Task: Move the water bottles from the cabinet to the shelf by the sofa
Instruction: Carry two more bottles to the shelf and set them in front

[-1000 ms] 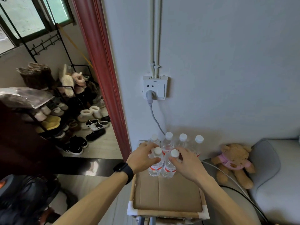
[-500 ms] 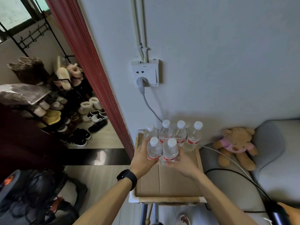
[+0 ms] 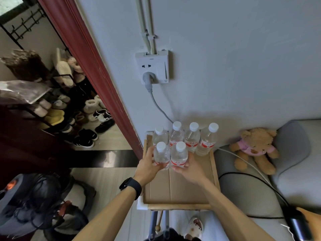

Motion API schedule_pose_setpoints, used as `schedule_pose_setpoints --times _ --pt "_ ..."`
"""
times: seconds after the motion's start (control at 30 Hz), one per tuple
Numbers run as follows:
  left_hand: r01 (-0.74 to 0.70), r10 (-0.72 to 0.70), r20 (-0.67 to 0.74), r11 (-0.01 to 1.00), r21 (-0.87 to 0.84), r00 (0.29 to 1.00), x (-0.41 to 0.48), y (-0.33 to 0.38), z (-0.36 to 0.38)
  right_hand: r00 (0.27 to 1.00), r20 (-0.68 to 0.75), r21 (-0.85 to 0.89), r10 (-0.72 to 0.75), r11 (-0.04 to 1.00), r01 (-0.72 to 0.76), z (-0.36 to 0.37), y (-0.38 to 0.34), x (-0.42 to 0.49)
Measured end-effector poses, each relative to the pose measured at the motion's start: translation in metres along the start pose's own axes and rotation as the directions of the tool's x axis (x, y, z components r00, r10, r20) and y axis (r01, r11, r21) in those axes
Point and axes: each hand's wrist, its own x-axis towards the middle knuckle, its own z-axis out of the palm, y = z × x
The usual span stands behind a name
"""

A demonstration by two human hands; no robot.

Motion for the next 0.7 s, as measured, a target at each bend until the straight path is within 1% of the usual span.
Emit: schedule_pose_setpoints --times 0.1,0.2,0.33,0.47,0.5,0.6,0.7 --pt "-0.009 0.009 0.018 1.000 -0.006 1.000 0.001 -0.002 -0.003 1.000 -0.005 0.013 0.030 0.999 -0.030 0.004 0.002 0.003" --pt "-0.016 0.016 0.016 1.000 -0.003 1.000 0.001 -0.004 -0.003 1.000 -0.012 0.032 0.023 0.999 -0.023 0.005 0.003 0.006" --pt "-0.002 0.002 -0.032 1.000 -0.015 0.999 0.000 -0.007 0.000 0.999 -0.030 0.068 0.012 0.998 -0.010 0.009 0.004 0.006" --pt "-0.006 0.000 -0.065 0.997 -0.081 0.998 -0.002 -0.008 0.003 0.999 -0.044 0.070 -0.007 0.998 0.010 0.013 -0.001 0.001" --pt "-0.009 0.005 -0.066 0.998 -0.066 0.998 0.000 -0.009 0.004 0.999 -0.049 0.071 -0.002 0.997 0.005 0.014 -0.003 -0.001" --pt "-0.013 0.016 -0.054 0.998 0.063 0.998 0.006 -0.013 0.007 0.998 -0.063 0.088 0.026 0.996 -0.020 0.015 -0.002 0.000" --pt "-0.020 0.024 -0.064 0.998 0.059 0.998 0.008 -0.015 0.006 0.998 -0.065 0.077 0.017 0.997 -0.012 0.016 -0.003 0.001"
